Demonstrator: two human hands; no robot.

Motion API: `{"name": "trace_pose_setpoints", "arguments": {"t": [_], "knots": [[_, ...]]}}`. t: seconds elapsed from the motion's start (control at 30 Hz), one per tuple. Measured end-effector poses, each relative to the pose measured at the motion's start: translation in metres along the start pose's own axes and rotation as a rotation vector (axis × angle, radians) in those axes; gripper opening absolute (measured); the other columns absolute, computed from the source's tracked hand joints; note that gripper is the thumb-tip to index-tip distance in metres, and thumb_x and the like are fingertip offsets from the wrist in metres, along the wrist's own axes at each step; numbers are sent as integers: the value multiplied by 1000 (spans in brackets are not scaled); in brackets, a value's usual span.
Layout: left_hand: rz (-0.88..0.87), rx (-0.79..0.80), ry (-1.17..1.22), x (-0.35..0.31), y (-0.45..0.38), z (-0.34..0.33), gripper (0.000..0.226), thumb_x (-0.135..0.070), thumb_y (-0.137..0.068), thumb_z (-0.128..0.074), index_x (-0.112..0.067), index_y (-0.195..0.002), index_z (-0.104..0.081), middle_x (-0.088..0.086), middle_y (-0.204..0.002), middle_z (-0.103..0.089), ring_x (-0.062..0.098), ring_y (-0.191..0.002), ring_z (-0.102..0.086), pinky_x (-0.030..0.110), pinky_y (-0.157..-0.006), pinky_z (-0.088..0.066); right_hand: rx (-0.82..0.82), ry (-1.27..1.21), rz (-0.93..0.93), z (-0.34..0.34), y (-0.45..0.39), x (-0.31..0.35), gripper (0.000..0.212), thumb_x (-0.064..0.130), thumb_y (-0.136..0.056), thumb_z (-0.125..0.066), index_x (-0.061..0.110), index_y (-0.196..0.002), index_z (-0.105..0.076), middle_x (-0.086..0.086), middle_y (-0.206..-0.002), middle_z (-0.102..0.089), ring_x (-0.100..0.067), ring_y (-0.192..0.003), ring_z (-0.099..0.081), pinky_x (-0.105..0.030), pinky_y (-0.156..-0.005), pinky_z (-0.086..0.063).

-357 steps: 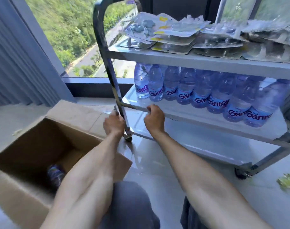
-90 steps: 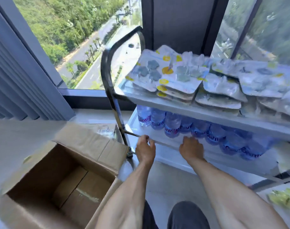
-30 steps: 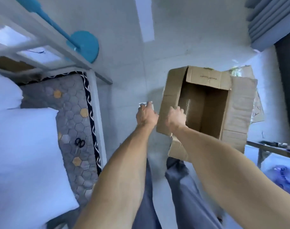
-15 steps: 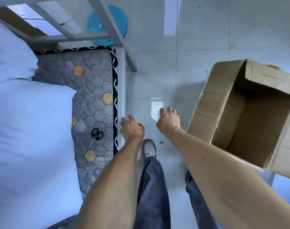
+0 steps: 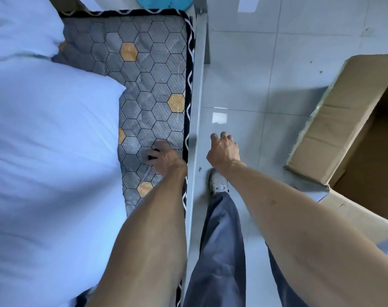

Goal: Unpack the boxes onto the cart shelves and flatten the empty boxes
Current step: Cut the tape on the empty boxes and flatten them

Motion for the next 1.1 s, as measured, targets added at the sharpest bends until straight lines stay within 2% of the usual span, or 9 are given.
{"name": "trace_pose_setpoints", "arguments": {"t": [0.1,0.23,0.37,0.53,0.7,0.77,0.9,1.0,1.1], "knots": [[-13,21,9,3,-10,-4,94,-20,-86,-71,-6,-152,-5,35,-153,-7,54,-126,-35,50,-88,-53,7,-22,-20,-9,-8,13,35,8,-86,-45,6,-121,-48,-16,-113,-48,-32,-107,-47,-42,-88,-46],[-56,-53,-63,6,-11,0,98,-25,-76,-83,-4,-149,-21,30,-142,-30,42,-123,-40,47,-96,-44,16,-61,-81,-14,-14,24,33,4,-86,-42,5,-118,-49,-16,-115,-48,-33,-109,-46,-42,-89,-45],[-222,-168,-56,-6,-14,16,83,-33,-75,-81,-9,-141,-36,23,-141,-34,35,-122,-43,46,-98,-41,18,-93,-126,-10,-17,26,34,6,-87,-44,4,-120,-50,-17,-117,-49,-33,-110,-46,-42,-89,-45],[-452,-306,35,-62,-2,44,61,-37,-73,-73,-14,-124,-48,12,-121,-46,31,-108,-49,42,-87,-42,6,-136,-238,6,-20,4,28,7,-88,-46,6,-116,-51,-15,-115,-51,-32,-108,-48,-39,-84,-42],[-653,-353,60,-138,28,62,63,-36,-73,-67,-18,-130,-45,10,-116,-45,29,-100,-50,40,-79,-48,-41,-323,-435,27,-16,-41,22,2,-85,-41,6,-103,-51,-15,-108,-55,-34,-99,-52,-38,-83,-44],[-728,-321,59,-169,47,62,59,-35,-76,-64,-22,-131,-46,10,-115,-44,29,-96,-51,39,-77,-47,-63,-404,-487,39,-13,-62,18,2,-84,-40,7,-98,-50,-16,-104,-56,-35,-93,-53,-37,-80,-46],[-814,-198,138,-235,98,49,37,-35,-82,-60,-16,-113,-57,9,-112,-47,33,-91,-56,38,-79,-48,-98,-670,-658,62,-9,-126,21,6,-87,-43,5,-105,-54,-19,-107,-63,-36,-95,-60,-34,-77,-46],[-793,-73,193,-287,137,33,29,-38,-85,-57,-15,-102,-57,8,-106,-53,34,-87,-57,31,-69,-39,-209,-911,-743,81,-8,-181,11,11,-94,-47,6,-86,-53,-21,-102,-64,-38,-100,-60,-34,-78,-44],[-791,92,188,-334,181,13,25,-41,-85,-54,-17,-90,-56,4,-94,-60,30,-87,-58,31,-63,-38,-324,-1049,-829,104,1,-230,24,17,-100,-41,8,-77,-44,-19,-92,-63,-40,-100,-59,-34,-74,-39]]}}
Point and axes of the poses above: each hand's wrist, its own y-axis away from the middle knuckle, its own z-axis out of the back of the hand, x = y × z, the point moved 1 cm from there along -y, towards the middle knuckle
